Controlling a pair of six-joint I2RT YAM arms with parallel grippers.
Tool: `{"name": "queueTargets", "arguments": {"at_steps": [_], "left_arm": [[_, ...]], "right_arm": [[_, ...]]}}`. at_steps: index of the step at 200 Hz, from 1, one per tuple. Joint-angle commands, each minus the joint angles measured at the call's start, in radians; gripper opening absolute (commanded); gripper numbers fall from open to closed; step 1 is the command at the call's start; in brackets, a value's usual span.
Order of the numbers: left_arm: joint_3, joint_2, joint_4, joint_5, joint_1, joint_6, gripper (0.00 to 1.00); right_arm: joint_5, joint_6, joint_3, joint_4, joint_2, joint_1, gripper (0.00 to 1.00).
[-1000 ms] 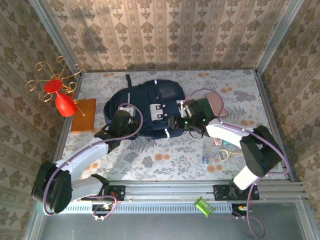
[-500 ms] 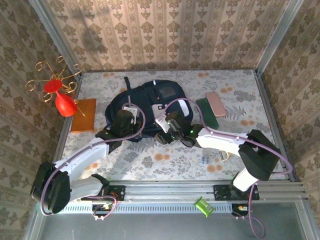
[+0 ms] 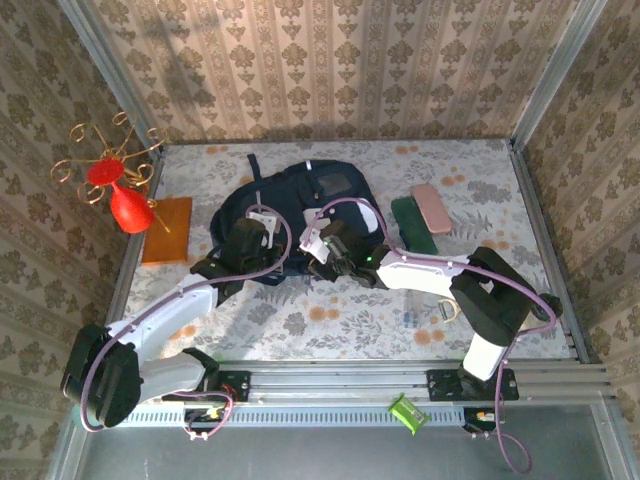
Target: Pack the student bag
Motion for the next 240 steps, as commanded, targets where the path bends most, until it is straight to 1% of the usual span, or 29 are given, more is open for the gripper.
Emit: {"name": "queueTargets", "arguments": {"at_steps": [1,17,34,69,100,111,120,125,135,151,161,177,200,222,240], "left_arm": [[0.031,-0.042,0.012,-0.026,0.005,0.035,0.00],[0.021,-0.053,-0.008,-0.065,0.018,0.051,0.00],[0.012,-0.073,-0.027,-0.093,0.032,0.067,0.00],[0.007,-0.105,-0.086,-0.204,0.061,0.128,0.00],[0.004,-0.094,-0.097,-0.201,0.119,0.147,0.00],[0.009,-0.093,-0.103,-0.175,0.128,0.150,0.00],[0.011,-0.098,-0.098,-0.129,0.128,0.145,0.00],[0.010,-0.102,-0.090,-0.100,0.127,0.136,0.00],[0.004,-0.110,-0.066,-0.032,0.128,0.114,0.00],[-0.001,-0.118,-0.024,0.059,0.121,0.075,0.00],[0.001,-0.117,-0.008,0.092,0.112,0.057,0.00],[0.012,-0.113,0.004,0.130,0.092,0.043,0.00],[0.027,-0.111,0.006,0.149,0.064,0.035,0.00],[0.034,-0.110,0.006,0.153,0.044,0.031,0.00],[0.034,-0.111,0.003,0.152,0.040,0.029,0.00]], "right_arm": [[0.082,0.001,-0.015,0.069,-0.001,-0.005,0.22],[0.126,0.025,-0.025,0.047,-0.019,-0.013,0.13],[0.151,0.041,-0.045,0.031,-0.037,-0.020,0.07],[0.156,0.064,-0.100,0.040,-0.089,-0.040,0.01],[0.124,0.083,-0.133,0.069,-0.124,-0.071,0.00],[0.117,0.086,-0.130,0.068,-0.126,-0.074,0.00],[0.094,0.084,-0.126,0.064,-0.130,-0.073,0.00],[0.073,0.081,-0.128,0.068,-0.135,-0.071,0.02],[0.025,0.069,-0.138,0.094,-0.147,-0.066,0.09],[-0.060,0.052,-0.146,0.143,-0.163,-0.055,0.25],[-0.099,0.044,-0.142,0.174,-0.159,-0.052,0.33],[-0.154,0.017,-0.106,0.183,-0.132,-0.041,0.41],[-0.196,-0.034,-0.056,0.209,-0.074,-0.025,0.46],[-0.221,-0.060,-0.020,0.263,-0.023,-0.020,0.47],[-0.259,-0.086,0.018,0.245,0.010,-0.019,0.47]]}}
